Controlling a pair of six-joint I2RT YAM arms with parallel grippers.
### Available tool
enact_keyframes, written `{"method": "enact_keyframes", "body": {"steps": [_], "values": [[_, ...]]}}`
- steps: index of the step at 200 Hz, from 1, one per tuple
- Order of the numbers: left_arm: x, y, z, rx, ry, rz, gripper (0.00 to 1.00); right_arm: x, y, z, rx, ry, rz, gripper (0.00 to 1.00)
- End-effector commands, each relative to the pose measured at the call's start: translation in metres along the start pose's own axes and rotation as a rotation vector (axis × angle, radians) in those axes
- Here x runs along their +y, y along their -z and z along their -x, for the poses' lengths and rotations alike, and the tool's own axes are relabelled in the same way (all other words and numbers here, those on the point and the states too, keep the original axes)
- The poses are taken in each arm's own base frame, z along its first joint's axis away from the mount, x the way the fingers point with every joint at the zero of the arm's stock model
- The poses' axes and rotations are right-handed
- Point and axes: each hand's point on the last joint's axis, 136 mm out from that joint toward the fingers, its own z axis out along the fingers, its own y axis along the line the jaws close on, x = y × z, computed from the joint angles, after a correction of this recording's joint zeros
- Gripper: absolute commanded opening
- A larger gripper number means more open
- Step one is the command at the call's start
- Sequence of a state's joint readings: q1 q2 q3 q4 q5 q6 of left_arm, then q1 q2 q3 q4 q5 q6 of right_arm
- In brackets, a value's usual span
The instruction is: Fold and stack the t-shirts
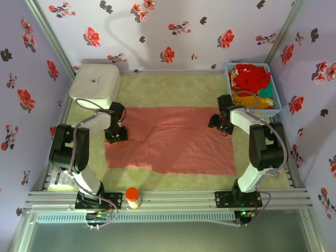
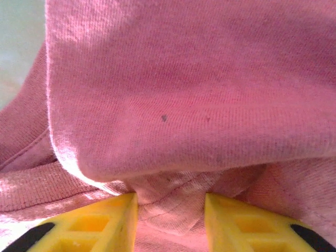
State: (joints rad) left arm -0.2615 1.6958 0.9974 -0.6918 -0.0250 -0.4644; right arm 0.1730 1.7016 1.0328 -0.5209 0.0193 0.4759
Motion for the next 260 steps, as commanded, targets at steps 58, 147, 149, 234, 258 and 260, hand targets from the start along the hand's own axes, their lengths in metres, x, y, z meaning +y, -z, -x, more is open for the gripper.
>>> {"method": "enact_keyframes", "body": {"steps": [58,147,149,234,258,260], "values": [[0.018,0.018,0.003,0.012,-0.020,0.102,0.09,0.001,0.001,0.004,-0.014,0.000,-0.008,0.71],[0.043,0.066,-0.012,0.053,-0.074,0.217,0.11,-0.002,-0.003,0.003,-0.003,-0.001,-0.031,0.71],[0.043,0.067,-0.013,0.056,-0.074,0.218,0.11,-0.002,-0.003,0.004,-0.004,-0.001,-0.031,0.71],[0.062,0.066,-0.025,0.106,-0.064,0.309,0.31,-0.003,0.001,0.003,-0.008,0.009,-0.034,0.71],[0.052,0.074,-0.013,0.057,-0.057,0.281,0.36,0.000,0.015,0.002,-0.021,0.010,-0.007,0.72],[0.050,0.075,-0.012,0.048,-0.055,0.275,0.37,0.001,0.016,0.001,-0.021,0.011,-0.003,0.72]]}}
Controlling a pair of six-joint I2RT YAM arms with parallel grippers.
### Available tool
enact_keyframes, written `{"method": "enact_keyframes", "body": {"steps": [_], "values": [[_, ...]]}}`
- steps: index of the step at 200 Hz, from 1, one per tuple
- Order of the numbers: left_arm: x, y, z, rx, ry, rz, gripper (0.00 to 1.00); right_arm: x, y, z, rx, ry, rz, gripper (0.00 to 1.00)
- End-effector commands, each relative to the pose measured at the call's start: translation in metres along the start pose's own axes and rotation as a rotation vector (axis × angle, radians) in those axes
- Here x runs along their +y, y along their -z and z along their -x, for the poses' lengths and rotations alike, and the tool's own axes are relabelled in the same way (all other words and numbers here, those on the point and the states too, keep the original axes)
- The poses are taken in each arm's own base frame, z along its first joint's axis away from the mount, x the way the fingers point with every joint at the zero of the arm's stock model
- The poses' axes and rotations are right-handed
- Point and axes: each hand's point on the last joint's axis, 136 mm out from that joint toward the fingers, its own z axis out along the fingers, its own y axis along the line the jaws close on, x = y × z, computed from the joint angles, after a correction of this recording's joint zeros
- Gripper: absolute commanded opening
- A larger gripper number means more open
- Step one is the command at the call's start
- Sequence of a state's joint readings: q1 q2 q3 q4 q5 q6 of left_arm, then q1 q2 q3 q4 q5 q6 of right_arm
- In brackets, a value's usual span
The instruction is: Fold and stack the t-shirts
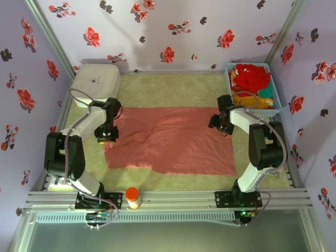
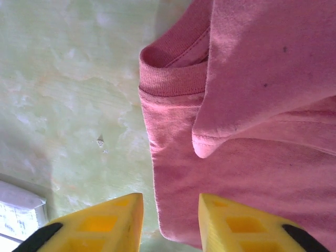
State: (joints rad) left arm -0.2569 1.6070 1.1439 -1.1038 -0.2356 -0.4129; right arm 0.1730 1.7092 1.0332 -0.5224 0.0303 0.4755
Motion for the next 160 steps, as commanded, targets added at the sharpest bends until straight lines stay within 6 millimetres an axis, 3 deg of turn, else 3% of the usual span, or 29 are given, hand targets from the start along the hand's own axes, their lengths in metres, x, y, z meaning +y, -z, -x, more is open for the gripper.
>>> {"method": "enact_keyframes", "body": {"steps": [1,25,50,66,77,99,160], "values": [[0.001,0.012,0.009,-0.031,0.018,0.010,0.37,0.004,0.019,0.001,-0.024,0.011,0.013,0.72],[-0.016,0.033,0.023,-0.116,-0.003,-0.035,0.43,0.013,0.029,-0.010,-0.026,0.027,0.048,0.74],[-0.059,0.040,0.039,-0.223,-0.082,-0.101,0.62,0.024,0.026,-0.023,-0.018,0.045,0.069,0.75],[-0.086,0.026,0.048,-0.216,-0.095,-0.171,0.62,0.029,0.017,-0.025,-0.006,0.044,0.068,0.75],[-0.094,0.014,0.052,-0.189,-0.102,-0.166,0.61,0.032,0.012,-0.025,0.002,0.046,0.064,0.74],[-0.101,-0.010,0.061,-0.139,-0.113,-0.137,0.58,0.035,0.002,-0.021,0.007,0.052,0.044,0.74],[-0.110,-0.045,0.098,-0.067,-0.136,-0.140,0.53,0.044,-0.020,0.004,0.017,0.081,-0.018,0.73]]}}
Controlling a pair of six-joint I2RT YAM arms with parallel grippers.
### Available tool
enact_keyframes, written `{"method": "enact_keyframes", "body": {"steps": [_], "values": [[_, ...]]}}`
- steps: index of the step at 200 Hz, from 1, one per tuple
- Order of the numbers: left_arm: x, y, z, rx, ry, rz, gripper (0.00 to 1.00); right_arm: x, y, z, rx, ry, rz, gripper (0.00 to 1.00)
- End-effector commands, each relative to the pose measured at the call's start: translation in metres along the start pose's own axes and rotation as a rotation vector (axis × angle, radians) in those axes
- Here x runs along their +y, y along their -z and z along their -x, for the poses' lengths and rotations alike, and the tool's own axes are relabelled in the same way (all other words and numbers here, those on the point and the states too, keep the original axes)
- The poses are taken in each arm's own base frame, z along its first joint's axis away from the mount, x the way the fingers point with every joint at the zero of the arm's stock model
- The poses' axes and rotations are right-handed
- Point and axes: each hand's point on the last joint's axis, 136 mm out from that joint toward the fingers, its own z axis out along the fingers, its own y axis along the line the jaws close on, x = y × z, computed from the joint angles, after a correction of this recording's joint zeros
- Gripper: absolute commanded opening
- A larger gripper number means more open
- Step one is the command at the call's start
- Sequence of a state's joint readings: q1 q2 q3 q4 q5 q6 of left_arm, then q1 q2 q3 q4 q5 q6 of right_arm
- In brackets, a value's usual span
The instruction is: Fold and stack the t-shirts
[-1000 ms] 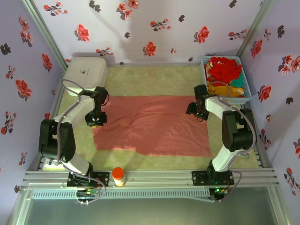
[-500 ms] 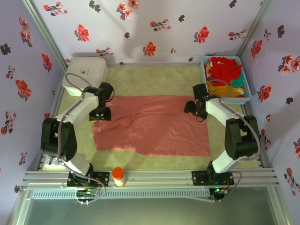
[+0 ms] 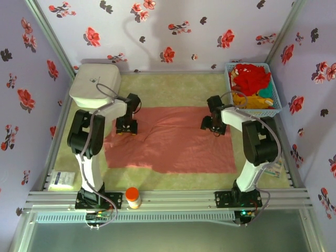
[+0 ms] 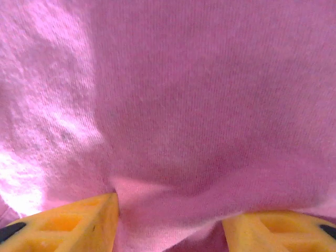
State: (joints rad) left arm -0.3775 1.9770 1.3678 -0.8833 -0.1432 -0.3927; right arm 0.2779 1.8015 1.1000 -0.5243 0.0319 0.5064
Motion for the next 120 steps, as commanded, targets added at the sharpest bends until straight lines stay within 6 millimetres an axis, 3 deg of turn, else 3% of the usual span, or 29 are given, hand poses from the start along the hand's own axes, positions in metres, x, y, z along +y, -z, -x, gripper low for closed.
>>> {"method": "enact_keyframes", "body": {"steps": [1,42,83,120], "values": [[-0.002,-0.010,0.026,-0.011,-0.012,-0.024,0.53,0.005,-0.006,0.016,-0.016,0.009,-0.032,0.73],[-0.003,-0.019,0.072,-0.024,-0.011,-0.032,0.51,0.015,-0.015,0.051,-0.031,0.027,-0.067,0.71],[0.002,-0.020,0.100,-0.014,0.005,-0.036,0.51,0.025,-0.017,0.088,-0.065,0.031,-0.063,0.71],[0.001,-0.009,0.107,-0.017,0.013,-0.066,0.51,0.027,-0.013,0.097,-0.077,0.039,-0.042,0.71]]}}
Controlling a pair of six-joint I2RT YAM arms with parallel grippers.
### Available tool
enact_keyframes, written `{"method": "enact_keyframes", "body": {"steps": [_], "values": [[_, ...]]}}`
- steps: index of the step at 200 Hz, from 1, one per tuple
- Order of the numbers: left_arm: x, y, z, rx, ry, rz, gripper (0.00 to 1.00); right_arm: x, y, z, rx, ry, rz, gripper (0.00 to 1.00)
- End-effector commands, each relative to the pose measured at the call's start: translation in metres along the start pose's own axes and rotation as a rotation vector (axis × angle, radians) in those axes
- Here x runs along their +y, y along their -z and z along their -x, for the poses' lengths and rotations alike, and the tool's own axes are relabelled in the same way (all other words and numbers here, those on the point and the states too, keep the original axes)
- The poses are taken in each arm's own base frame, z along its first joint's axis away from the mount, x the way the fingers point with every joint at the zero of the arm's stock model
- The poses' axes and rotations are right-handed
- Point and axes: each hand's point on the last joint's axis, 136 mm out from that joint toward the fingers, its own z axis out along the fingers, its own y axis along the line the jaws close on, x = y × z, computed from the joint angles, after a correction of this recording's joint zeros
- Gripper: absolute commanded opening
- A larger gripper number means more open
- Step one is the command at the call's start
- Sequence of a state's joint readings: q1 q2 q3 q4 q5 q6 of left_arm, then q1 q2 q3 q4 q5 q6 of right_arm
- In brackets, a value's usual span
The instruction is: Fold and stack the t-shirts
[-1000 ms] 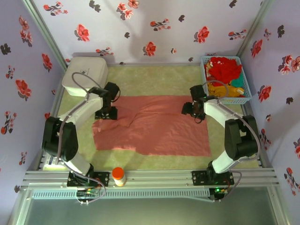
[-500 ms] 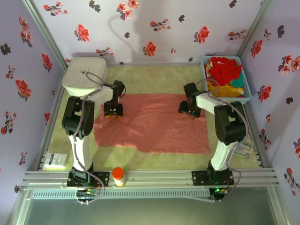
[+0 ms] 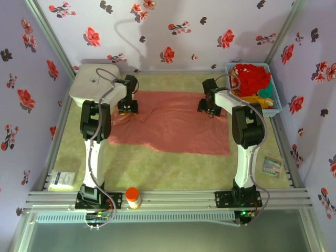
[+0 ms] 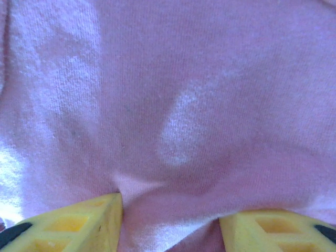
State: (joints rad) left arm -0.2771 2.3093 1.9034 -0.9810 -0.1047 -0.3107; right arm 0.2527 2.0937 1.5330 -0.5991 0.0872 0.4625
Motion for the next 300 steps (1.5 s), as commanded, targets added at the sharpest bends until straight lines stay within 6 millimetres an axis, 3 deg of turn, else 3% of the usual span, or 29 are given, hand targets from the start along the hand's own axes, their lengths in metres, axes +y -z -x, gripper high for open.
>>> {"method": "enact_keyframes", "body": {"steps": [1,28,71,105,134,181,223,266,300], "values": [[0.003,-0.005,-0.010,0.061,-0.017,-0.005,0.51,-0.006,0.004,0.001,0.010,0.024,-0.018,0.71],[0.005,0.010,-0.021,0.064,-0.017,-0.014,0.53,-0.007,0.018,-0.004,-0.002,0.027,0.007,0.71],[0.012,0.056,-0.046,0.004,0.000,-0.033,0.57,-0.015,0.048,-0.028,-0.018,0.005,0.046,0.74],[0.022,0.079,-0.085,-0.052,0.040,-0.062,0.59,-0.034,0.067,-0.058,-0.026,-0.028,0.043,0.79],[0.038,0.074,-0.131,-0.062,0.105,-0.062,0.60,-0.060,0.074,-0.089,-0.018,-0.066,0.001,0.85],[0.064,0.055,-0.193,-0.024,0.251,-0.049,0.60,-0.106,0.076,-0.131,0.028,-0.218,-0.023,0.83],[0.075,0.054,-0.206,-0.069,0.314,-0.051,0.62,-0.124,0.079,-0.155,0.015,-0.272,-0.045,0.75],[0.079,0.043,-0.210,-0.066,0.349,-0.047,0.62,-0.118,0.066,-0.177,0.073,-0.340,0.010,0.68],[0.076,0.039,-0.203,-0.090,0.349,-0.063,0.63,-0.127,0.063,-0.189,0.101,-0.334,-0.041,0.65]]}}
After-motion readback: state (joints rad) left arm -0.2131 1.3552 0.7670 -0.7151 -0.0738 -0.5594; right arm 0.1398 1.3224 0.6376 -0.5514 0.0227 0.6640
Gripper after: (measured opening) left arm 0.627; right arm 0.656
